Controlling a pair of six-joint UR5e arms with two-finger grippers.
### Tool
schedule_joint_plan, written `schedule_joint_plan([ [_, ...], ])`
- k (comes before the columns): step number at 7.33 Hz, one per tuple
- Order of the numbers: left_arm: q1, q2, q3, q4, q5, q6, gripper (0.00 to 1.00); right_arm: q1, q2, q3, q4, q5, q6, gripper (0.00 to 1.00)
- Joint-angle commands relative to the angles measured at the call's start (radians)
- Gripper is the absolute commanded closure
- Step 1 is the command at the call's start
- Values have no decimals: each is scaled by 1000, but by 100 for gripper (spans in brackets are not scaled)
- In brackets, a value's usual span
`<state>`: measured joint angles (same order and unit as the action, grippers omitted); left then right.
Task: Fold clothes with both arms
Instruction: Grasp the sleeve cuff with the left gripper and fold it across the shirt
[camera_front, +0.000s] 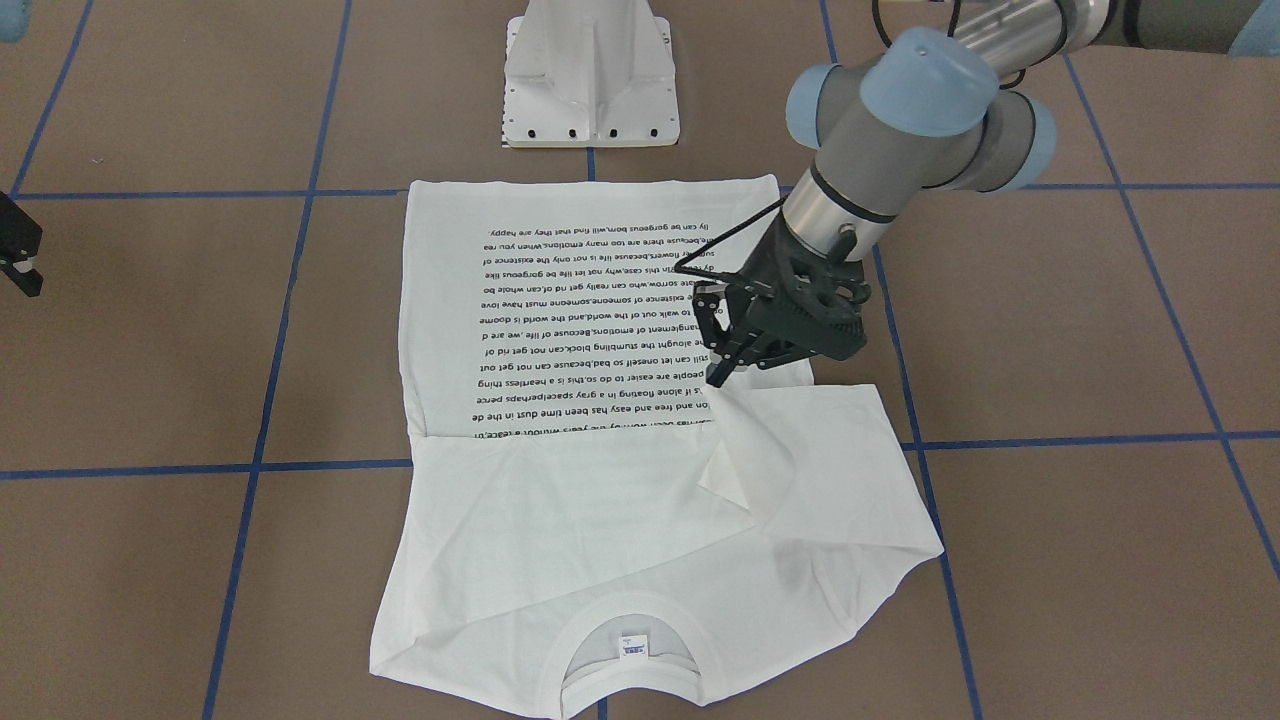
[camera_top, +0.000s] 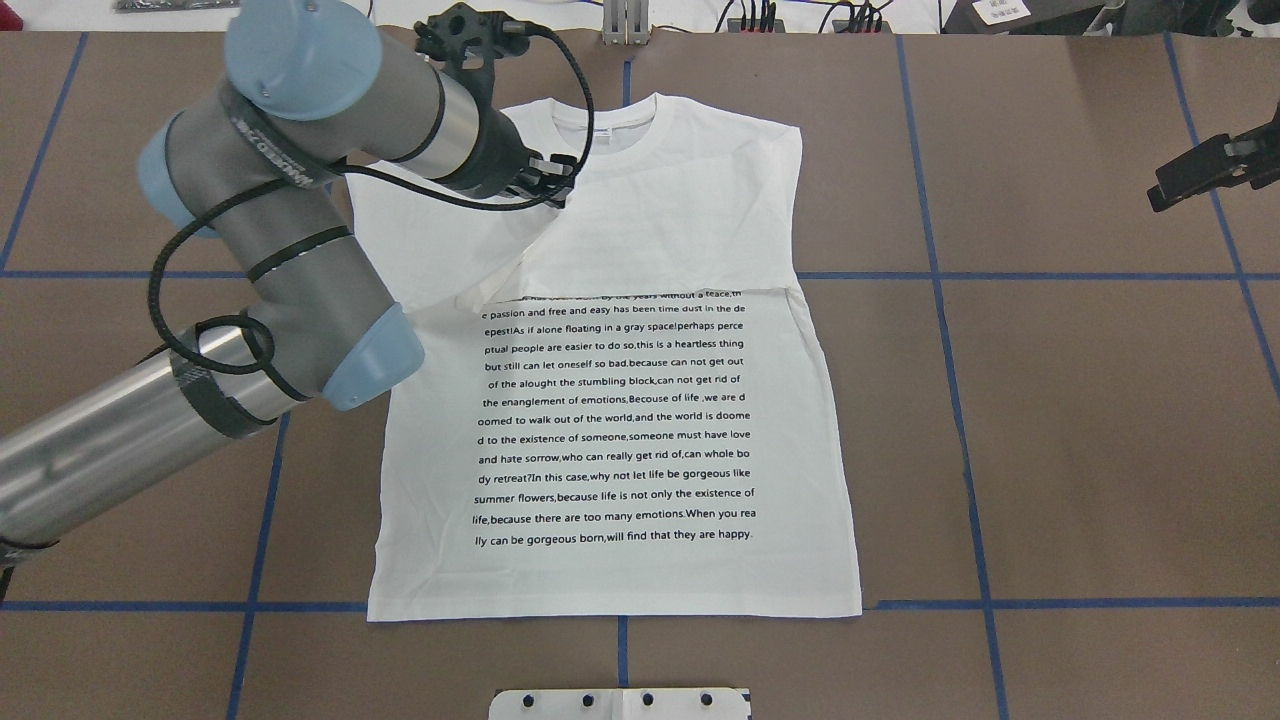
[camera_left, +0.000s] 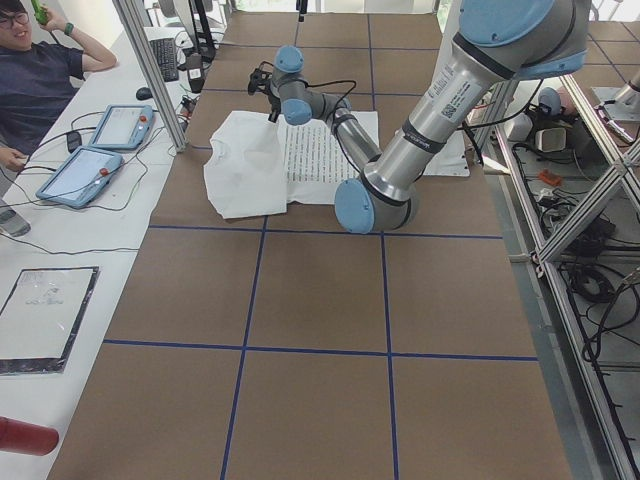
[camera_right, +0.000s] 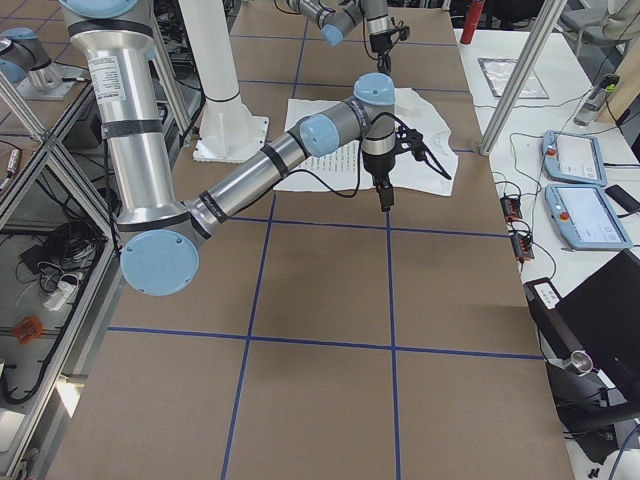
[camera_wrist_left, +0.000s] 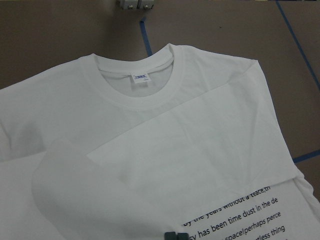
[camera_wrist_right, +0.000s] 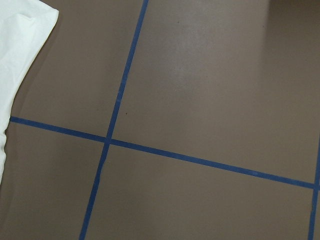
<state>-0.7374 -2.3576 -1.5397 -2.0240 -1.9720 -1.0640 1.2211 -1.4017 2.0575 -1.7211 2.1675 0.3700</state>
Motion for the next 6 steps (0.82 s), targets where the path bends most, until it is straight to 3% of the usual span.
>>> schedule_joint_plan([
  [1, 50, -135, 117, -9, 25, -73, 100, 0, 3, -2, 0, 0, 3, 0],
  [4, 140, -164, 145, -25, 100, -73, 100, 0, 1, -3, 0, -2, 7, 0],
  [6, 179, -164, 212, -125, 117, -76, 100, 0, 3, -5, 0, -2, 7, 0],
])
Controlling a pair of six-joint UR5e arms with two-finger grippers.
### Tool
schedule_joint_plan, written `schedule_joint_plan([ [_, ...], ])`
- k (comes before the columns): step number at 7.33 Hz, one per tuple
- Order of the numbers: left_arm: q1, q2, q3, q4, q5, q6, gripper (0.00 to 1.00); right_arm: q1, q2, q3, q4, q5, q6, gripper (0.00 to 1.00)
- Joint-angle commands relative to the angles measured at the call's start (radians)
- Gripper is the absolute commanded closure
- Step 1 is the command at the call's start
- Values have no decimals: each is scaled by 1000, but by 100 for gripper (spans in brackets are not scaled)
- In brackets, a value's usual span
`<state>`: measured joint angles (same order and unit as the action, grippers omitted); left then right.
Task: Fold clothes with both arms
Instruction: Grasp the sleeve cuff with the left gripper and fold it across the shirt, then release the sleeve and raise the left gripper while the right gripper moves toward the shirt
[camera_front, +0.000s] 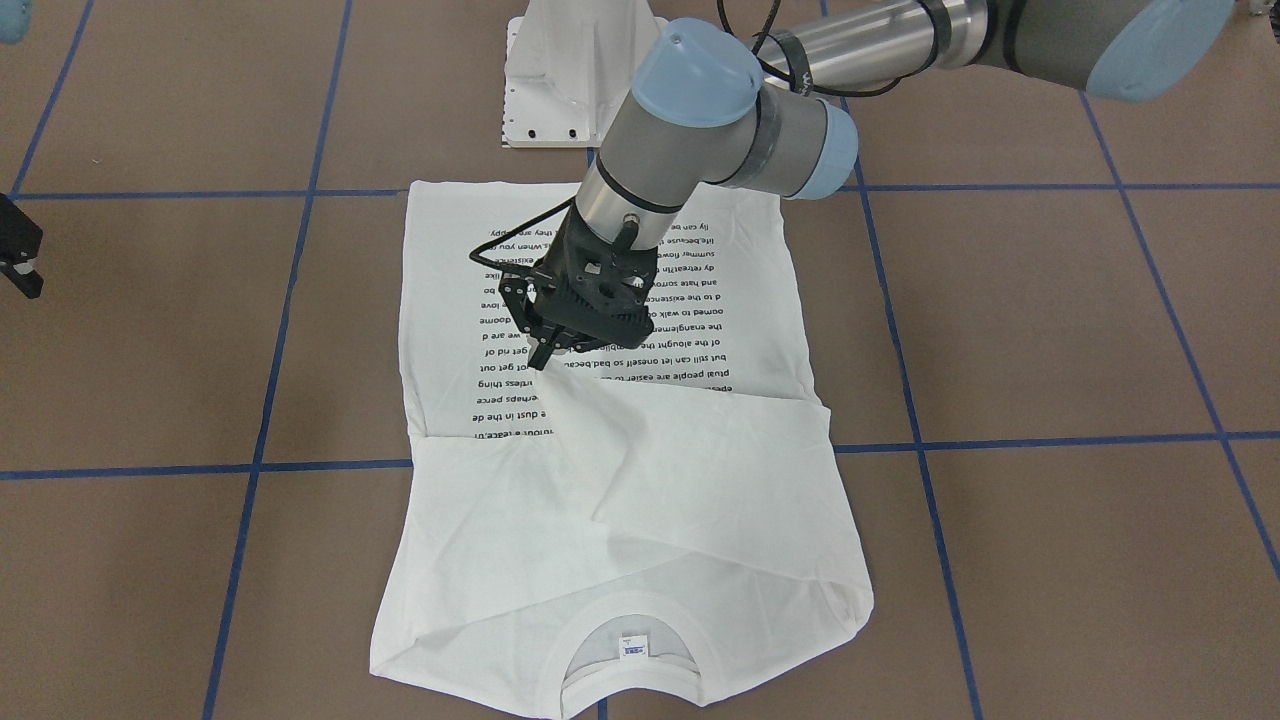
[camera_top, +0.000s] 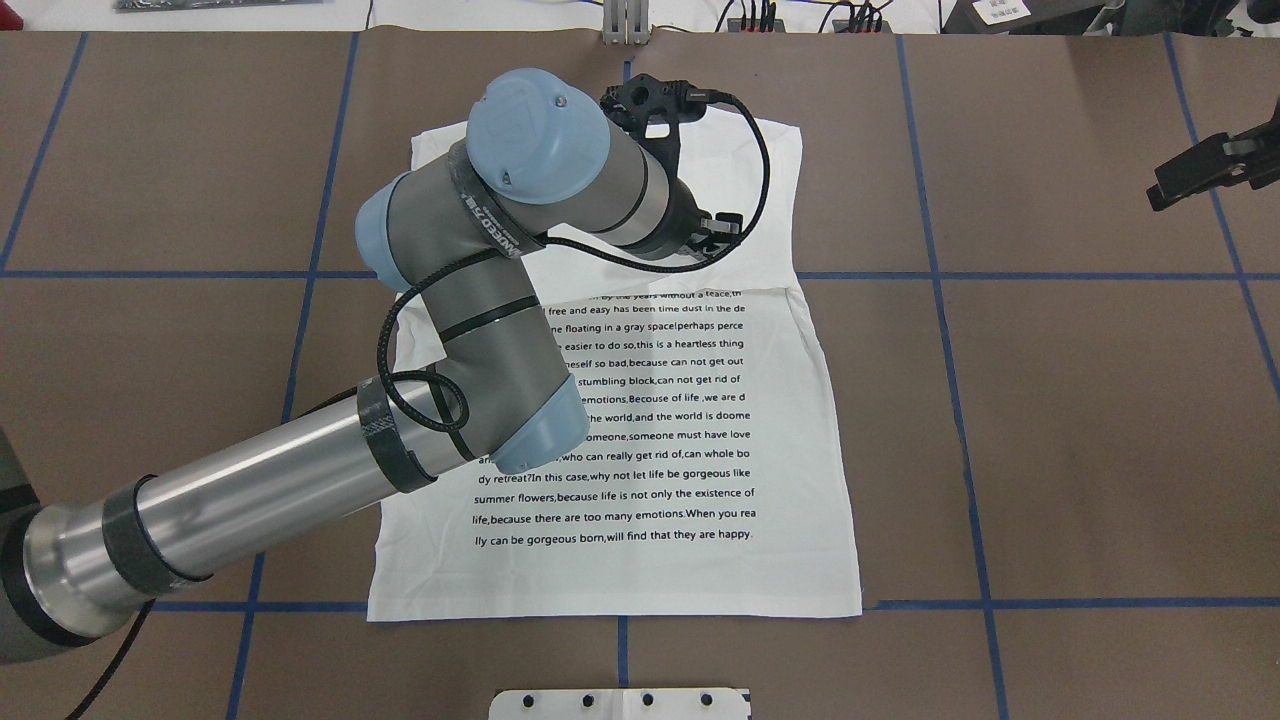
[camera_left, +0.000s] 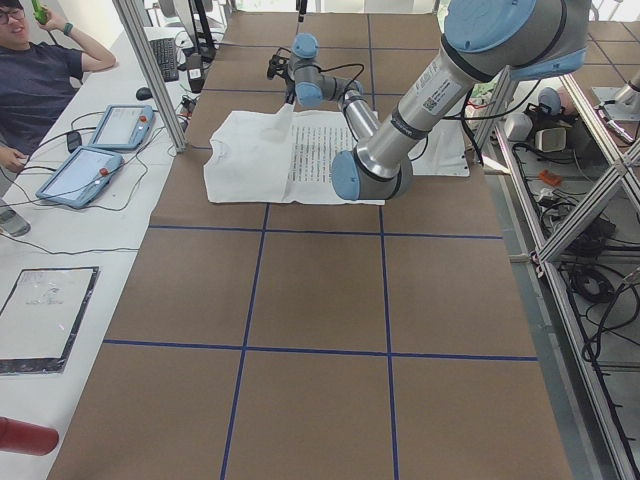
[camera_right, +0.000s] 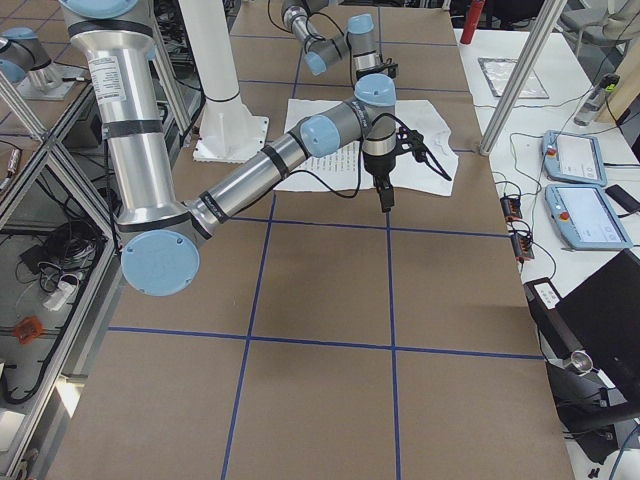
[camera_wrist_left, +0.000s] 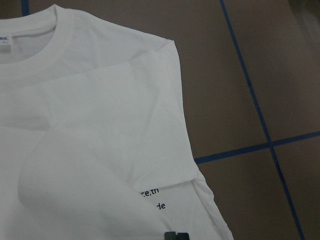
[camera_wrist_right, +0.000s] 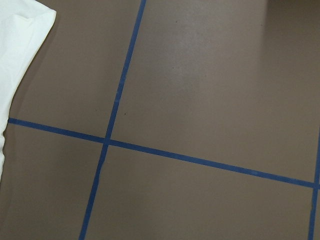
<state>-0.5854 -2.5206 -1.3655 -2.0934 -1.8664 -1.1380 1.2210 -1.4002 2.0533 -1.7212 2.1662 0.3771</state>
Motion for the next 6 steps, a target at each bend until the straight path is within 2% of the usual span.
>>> schedule_joint_plan([
  [1, 51, 6, 43, -92, 15, -9, 2, -2, 1, -2, -1, 0, 2, 0],
  [2, 58, -1, 39, -99, 57, -28, 0, -2, 10, -11, 0, 0, 3, 0],
  [3, 58, 9, 17, -90, 49, -19, 0, -5, 16, -13, 0, 0, 5, 0],
  [4, 55, 37, -38, -29, 47, 18, 0, -6, 56, -30, -1, 0, 32, 0],
  [6, 9, 191, -293, 152, 24, 194, 0, -94, 178, -86, 0, -14, 191, 0],
])
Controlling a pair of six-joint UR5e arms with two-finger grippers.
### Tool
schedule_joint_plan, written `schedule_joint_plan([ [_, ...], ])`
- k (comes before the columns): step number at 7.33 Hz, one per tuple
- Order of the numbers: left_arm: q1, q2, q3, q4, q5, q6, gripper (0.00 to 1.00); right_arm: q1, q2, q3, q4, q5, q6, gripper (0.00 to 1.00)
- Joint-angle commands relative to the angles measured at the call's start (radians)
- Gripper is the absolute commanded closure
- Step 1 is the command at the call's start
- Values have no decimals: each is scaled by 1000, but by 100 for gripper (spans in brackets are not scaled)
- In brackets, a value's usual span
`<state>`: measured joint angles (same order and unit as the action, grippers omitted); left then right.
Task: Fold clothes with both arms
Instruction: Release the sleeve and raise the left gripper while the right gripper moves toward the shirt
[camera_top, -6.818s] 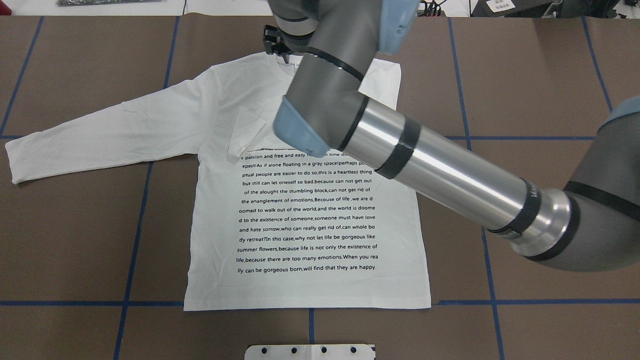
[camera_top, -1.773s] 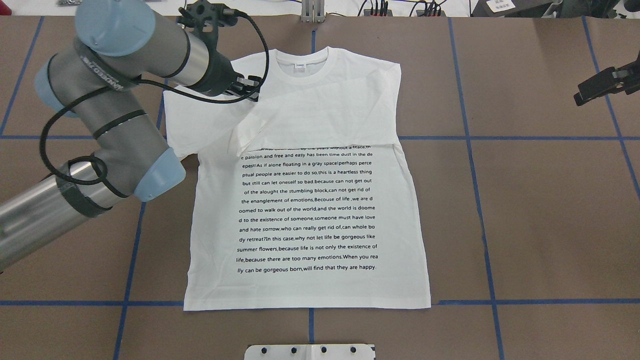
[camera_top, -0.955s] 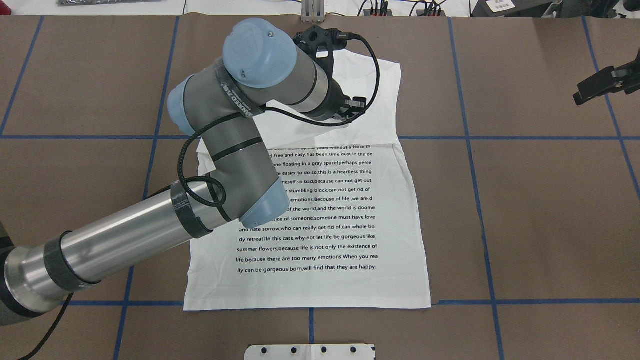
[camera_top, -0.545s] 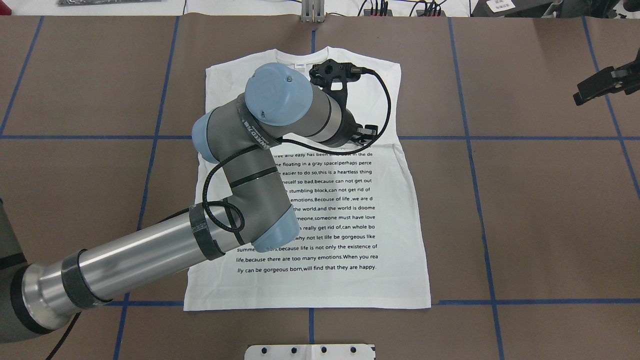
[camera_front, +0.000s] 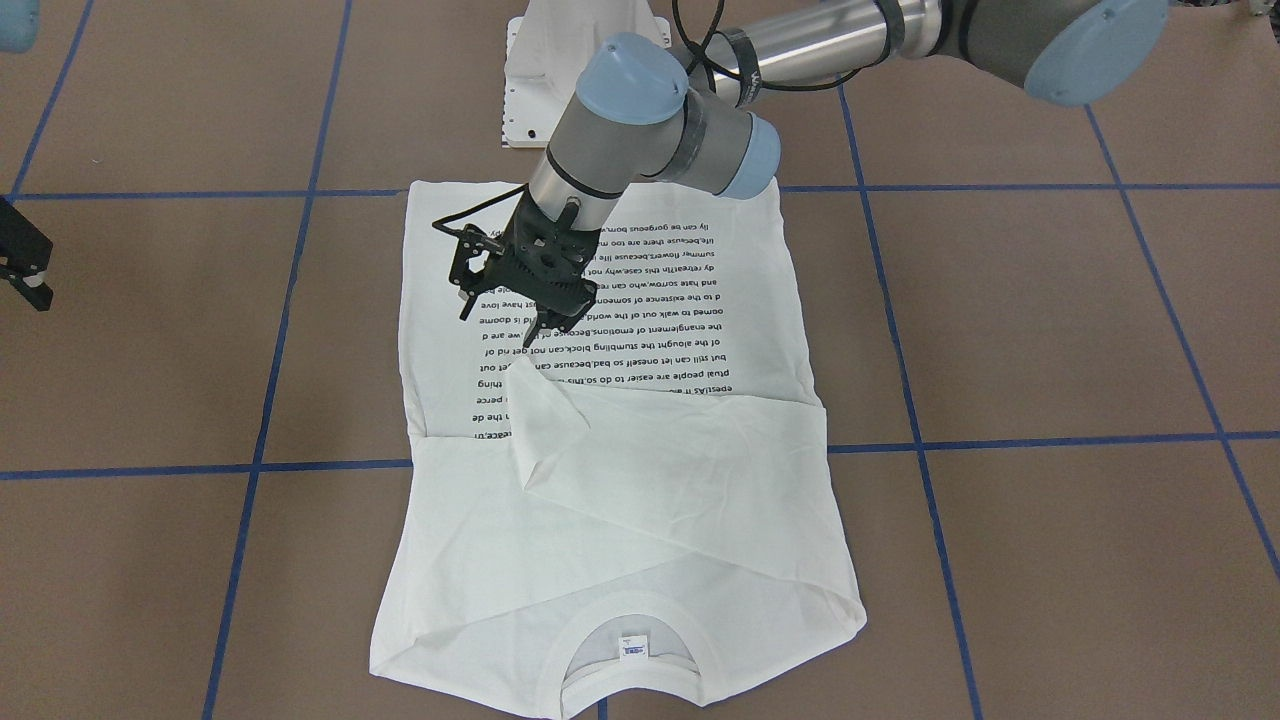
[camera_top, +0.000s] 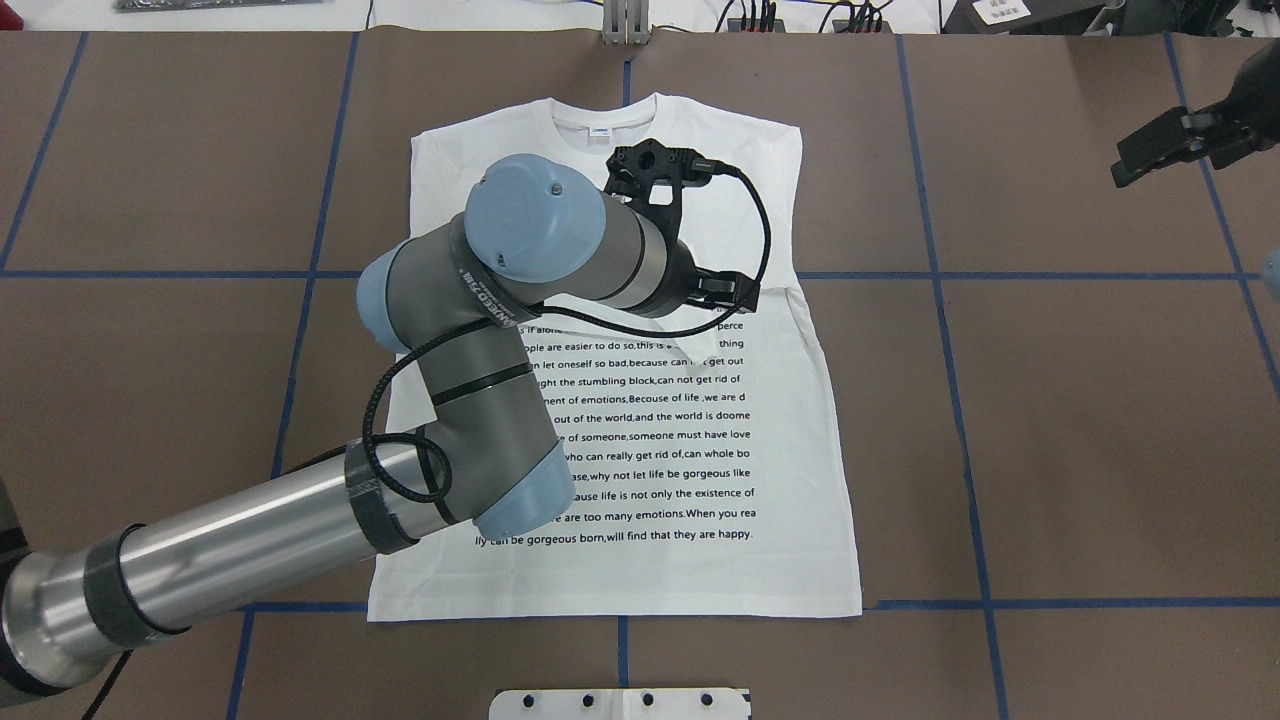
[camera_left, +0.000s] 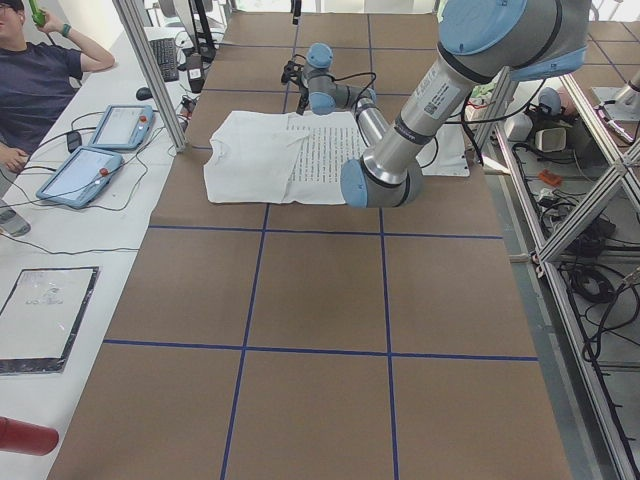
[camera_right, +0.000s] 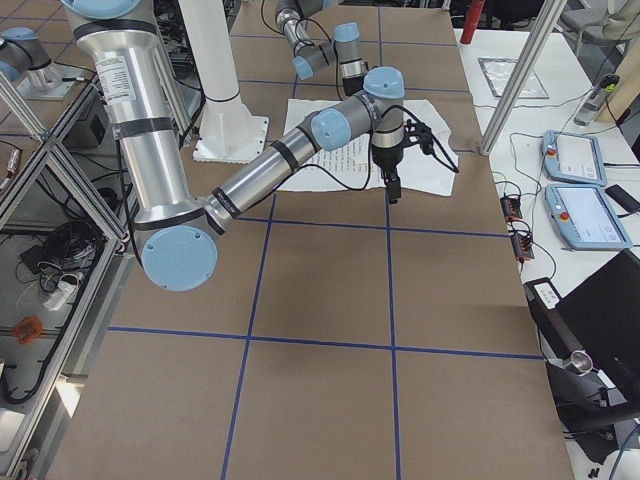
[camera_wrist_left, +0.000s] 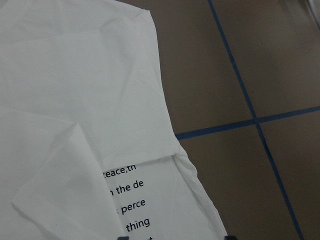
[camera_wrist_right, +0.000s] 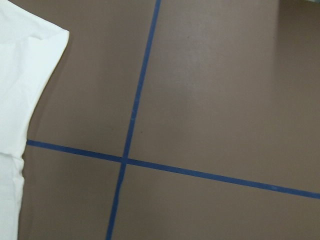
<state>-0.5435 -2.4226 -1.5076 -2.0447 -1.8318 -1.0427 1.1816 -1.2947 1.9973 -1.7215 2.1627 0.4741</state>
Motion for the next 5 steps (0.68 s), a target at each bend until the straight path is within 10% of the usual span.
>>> schedule_joint_plan([
  [1, -85, 156, -234, 173, -58, 183, 0, -112, 122, -47, 0, -48, 169, 0],
  [5, -332, 394, -394, 212, -249, 592, 0, -340, 321, -176, -10, -237, 445, 0],
])
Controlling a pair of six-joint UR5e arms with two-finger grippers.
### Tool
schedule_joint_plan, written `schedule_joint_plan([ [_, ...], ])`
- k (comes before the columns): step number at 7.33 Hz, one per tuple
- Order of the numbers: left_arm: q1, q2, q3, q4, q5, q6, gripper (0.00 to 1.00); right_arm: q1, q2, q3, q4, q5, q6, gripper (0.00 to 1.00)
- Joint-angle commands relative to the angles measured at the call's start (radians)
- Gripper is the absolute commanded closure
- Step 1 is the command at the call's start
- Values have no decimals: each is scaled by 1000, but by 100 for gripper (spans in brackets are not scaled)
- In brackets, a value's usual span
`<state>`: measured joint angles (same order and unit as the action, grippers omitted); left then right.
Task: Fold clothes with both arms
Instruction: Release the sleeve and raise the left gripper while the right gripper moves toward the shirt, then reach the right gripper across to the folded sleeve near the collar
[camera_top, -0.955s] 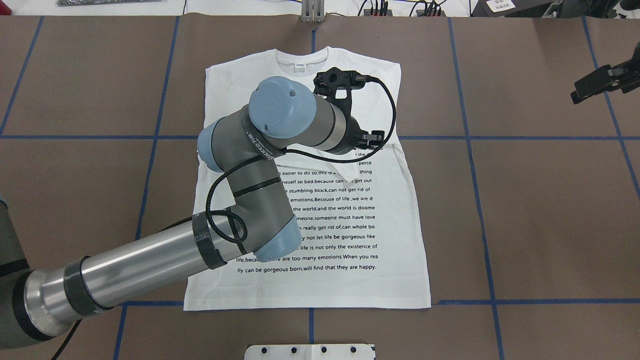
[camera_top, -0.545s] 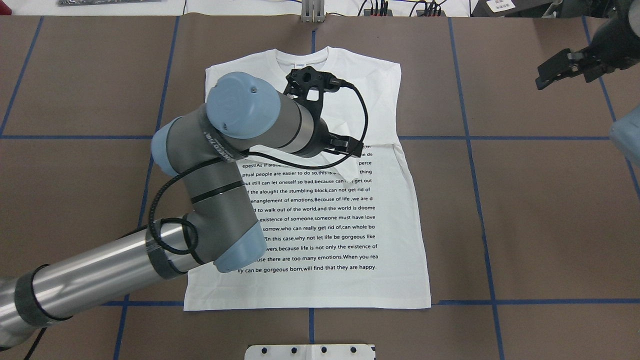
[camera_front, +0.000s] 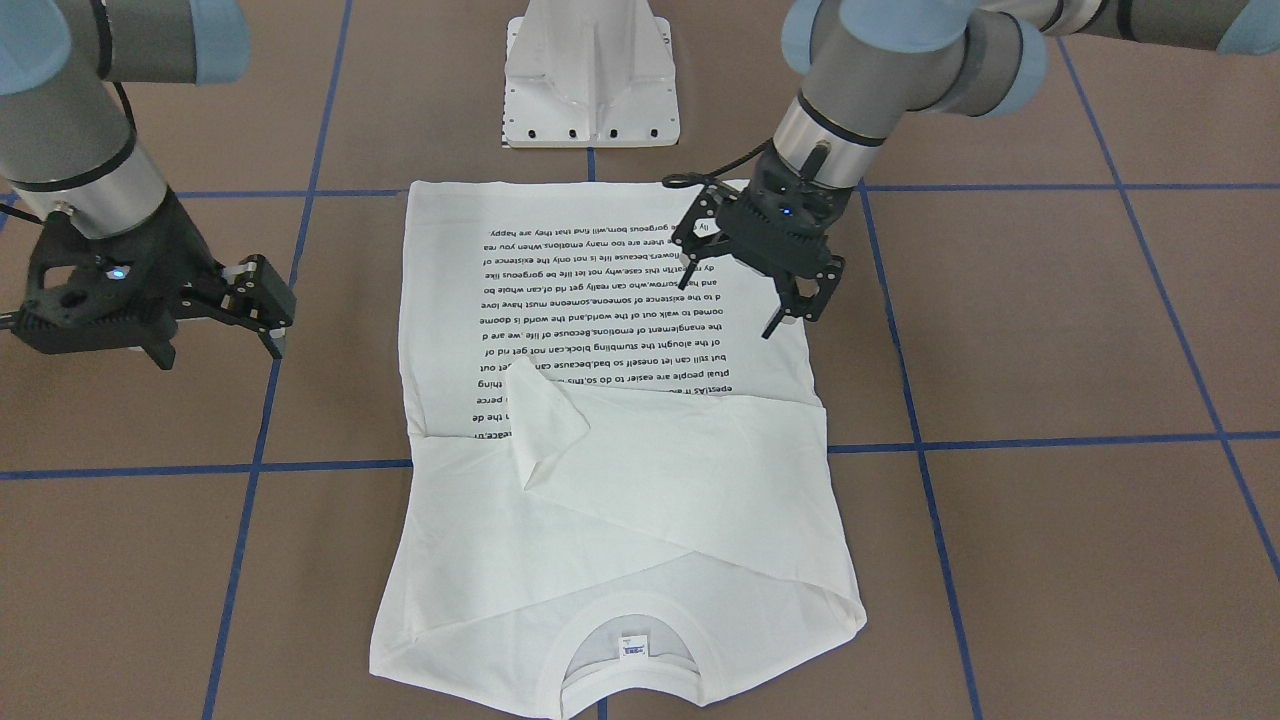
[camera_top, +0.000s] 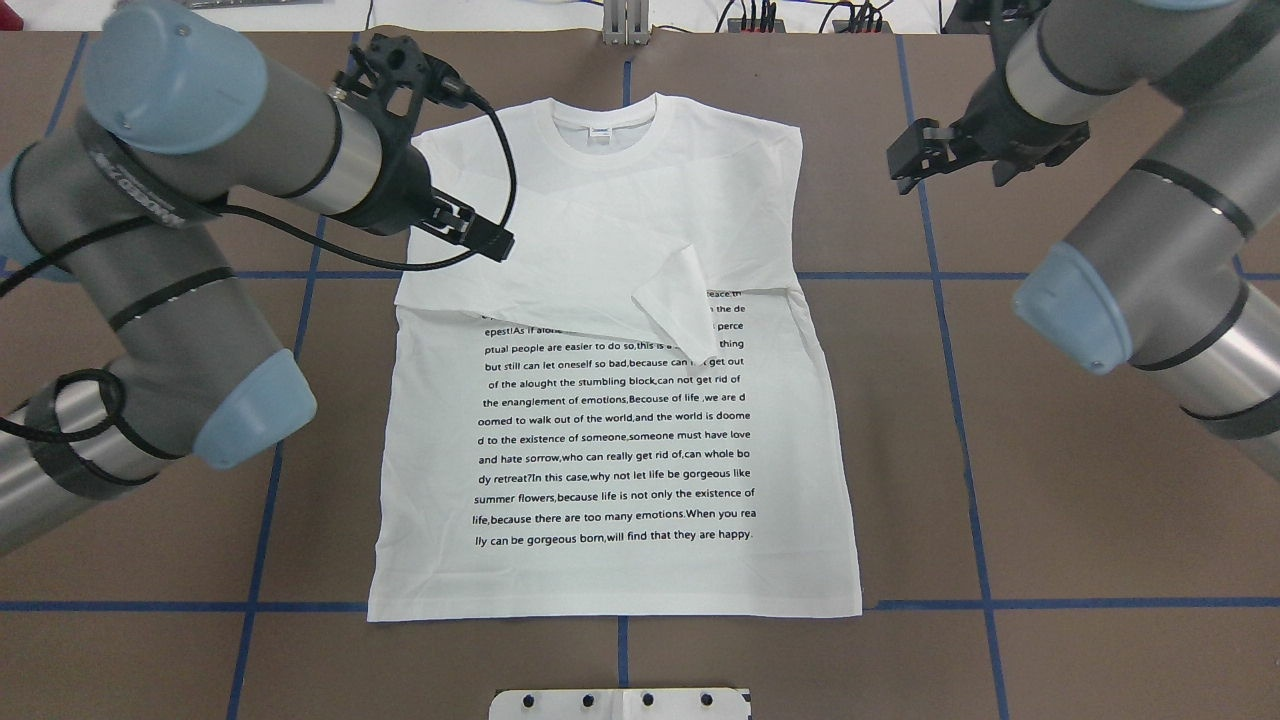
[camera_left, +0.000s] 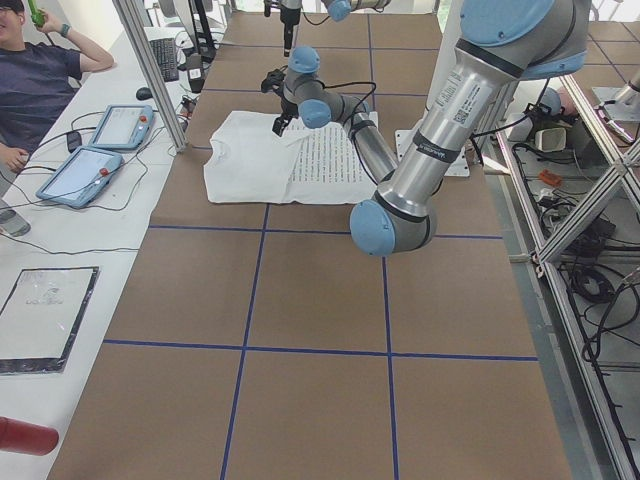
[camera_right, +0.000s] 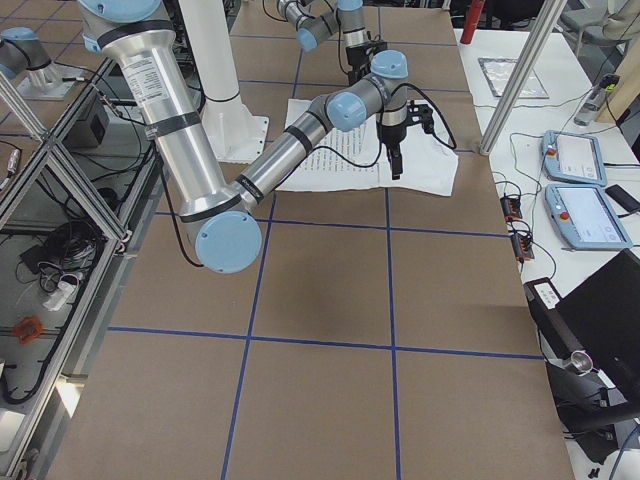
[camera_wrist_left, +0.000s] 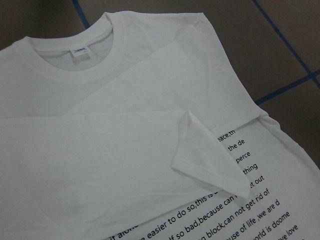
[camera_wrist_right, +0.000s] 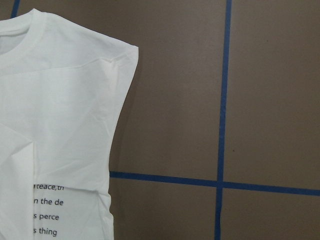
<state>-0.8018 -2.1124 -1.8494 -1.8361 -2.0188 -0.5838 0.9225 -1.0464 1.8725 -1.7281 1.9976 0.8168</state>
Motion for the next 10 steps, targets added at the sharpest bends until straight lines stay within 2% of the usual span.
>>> schedule_joint_plan([
  [1, -101, 115, -68, 3, -84, 174, 0, -141, 157, -126, -5, -121, 190, 0],
  [3, -100, 124, -70, 0, -86, 177, 0, -229, 349, -379, -5, -230, 322, 0],
  [5, -100, 126, -74, 0, -84, 176, 0, -281, 503, -610, -2, -287, 425, 0],
  [6, -100, 126, -77, 0, -84, 173, 0, -307, 534, -668, -1, -316, 459, 0],
  [8, -100, 126, -83, 0, -84, 167, 0, -335, 536, -685, 4, -345, 476, 3],
  [10, -100, 127, -96, 1, -84, 164, 0, -335, 577, -774, 9, -370, 527, 4],
])
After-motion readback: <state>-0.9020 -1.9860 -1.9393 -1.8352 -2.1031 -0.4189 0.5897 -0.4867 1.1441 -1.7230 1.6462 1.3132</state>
